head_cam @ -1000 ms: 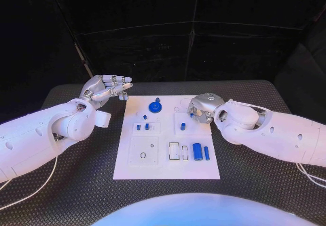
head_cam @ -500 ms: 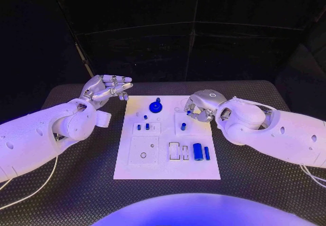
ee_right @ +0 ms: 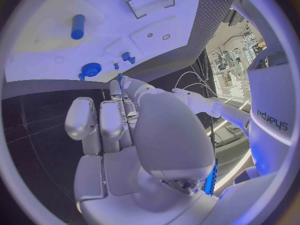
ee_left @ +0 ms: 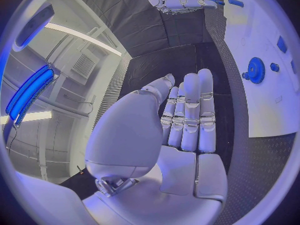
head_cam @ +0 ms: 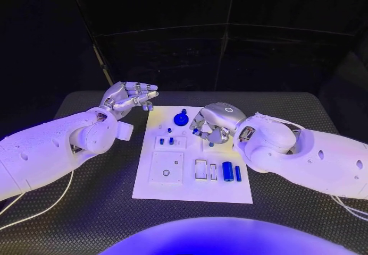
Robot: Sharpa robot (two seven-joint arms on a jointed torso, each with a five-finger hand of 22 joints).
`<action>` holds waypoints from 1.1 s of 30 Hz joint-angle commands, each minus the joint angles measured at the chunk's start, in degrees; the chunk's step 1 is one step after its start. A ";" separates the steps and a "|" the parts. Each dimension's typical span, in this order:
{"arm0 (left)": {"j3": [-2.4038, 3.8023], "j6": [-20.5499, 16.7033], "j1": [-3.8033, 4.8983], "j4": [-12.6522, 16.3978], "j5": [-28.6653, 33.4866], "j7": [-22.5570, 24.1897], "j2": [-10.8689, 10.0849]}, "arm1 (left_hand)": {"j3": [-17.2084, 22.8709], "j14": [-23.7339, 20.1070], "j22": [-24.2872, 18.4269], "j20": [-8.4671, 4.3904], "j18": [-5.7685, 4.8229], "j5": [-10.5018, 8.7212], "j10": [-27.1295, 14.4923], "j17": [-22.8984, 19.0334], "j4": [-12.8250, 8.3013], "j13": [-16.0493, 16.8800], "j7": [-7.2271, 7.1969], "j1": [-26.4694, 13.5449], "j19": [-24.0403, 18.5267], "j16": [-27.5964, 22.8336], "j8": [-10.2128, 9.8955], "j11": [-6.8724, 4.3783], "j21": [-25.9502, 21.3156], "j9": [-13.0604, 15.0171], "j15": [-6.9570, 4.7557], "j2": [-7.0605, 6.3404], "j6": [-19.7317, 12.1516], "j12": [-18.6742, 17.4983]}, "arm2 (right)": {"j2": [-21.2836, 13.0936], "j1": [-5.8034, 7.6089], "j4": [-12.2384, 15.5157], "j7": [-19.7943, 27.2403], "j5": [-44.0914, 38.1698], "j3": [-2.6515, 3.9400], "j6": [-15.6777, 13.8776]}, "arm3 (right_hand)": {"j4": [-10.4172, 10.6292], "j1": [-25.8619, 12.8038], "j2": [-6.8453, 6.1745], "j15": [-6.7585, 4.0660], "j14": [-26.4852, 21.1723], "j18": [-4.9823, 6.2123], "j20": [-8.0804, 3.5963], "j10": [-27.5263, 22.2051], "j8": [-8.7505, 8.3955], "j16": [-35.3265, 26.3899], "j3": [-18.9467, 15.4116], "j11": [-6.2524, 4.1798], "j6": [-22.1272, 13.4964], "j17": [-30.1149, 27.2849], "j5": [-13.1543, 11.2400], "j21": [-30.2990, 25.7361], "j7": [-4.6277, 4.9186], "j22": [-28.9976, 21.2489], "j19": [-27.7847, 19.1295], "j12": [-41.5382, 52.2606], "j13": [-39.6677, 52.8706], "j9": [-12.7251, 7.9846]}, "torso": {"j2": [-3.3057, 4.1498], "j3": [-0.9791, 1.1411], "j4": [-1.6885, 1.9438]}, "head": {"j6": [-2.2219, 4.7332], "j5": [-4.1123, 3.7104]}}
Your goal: Assemble the parts on the task board
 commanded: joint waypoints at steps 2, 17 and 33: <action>0.07 -0.13 0.08 0.06 0.29 0.64 0.48 | -0.11 -0.50 -0.07 0.14 0.69 -0.23 -0.33 -0.08 -0.37 -0.09 -0.05 0.69 -0.21 -0.32 -0.32 0.09 -0.33 -0.06 -0.06 0.09 -0.25 0.24 | 2.75 0.06 -1.27 2.94 2.23 -0.04 -0.79 | 0.11 -0.45 0.03 -0.23 1.45 -0.95 -0.03 -0.02 -0.24 0.34 0.38 0.25 0.32 0.09 -0.19 0.27 0.12 0.08 0.55 -0.41 -0.09 0.00 | 0.01 -0.09 -0.03 | -0.43 1.34; 0.12 -0.37 0.19 -0.74 0.29 0.92 3.21 | -0.11 -0.52 -0.09 0.15 0.69 -0.22 -0.38 -0.11 -0.40 -0.09 -0.03 0.72 -0.21 -0.35 -0.33 0.11 -0.36 -0.06 -0.04 0.13 -0.29 0.26 | 9.57 -1.77 -7.19 4.75 1.34 -2.99 3.50 | -0.02 -0.99 -0.02 -0.15 1.47 -1.00 0.01 -0.08 -0.35 0.47 0.49 0.35 0.26 0.14 -0.24 0.42 0.23 0.34 0.70 -0.54 -0.10 -0.01 | 0.02 0.05 -0.19 | -1.70 5.22; 0.13 -0.33 0.24 -1.18 0.29 0.83 3.81 | -0.20 -0.55 -0.14 0.19 0.68 -0.24 -0.50 -0.16 -0.42 -0.11 0.07 0.69 -0.24 -0.41 -0.38 0.18 -0.45 -0.07 0.01 0.12 -0.42 0.31 | 11.14 -3.37 -9.27 4.87 0.13 -3.36 6.48 | -0.05 -1.27 0.00 -0.14 1.48 -1.01 0.03 -0.04 -0.34 0.54 0.47 0.34 0.32 0.18 -0.35 0.46 0.21 0.39 0.72 -0.56 -0.08 0.01 | 0.00 0.08 -0.09 | -1.70 7.05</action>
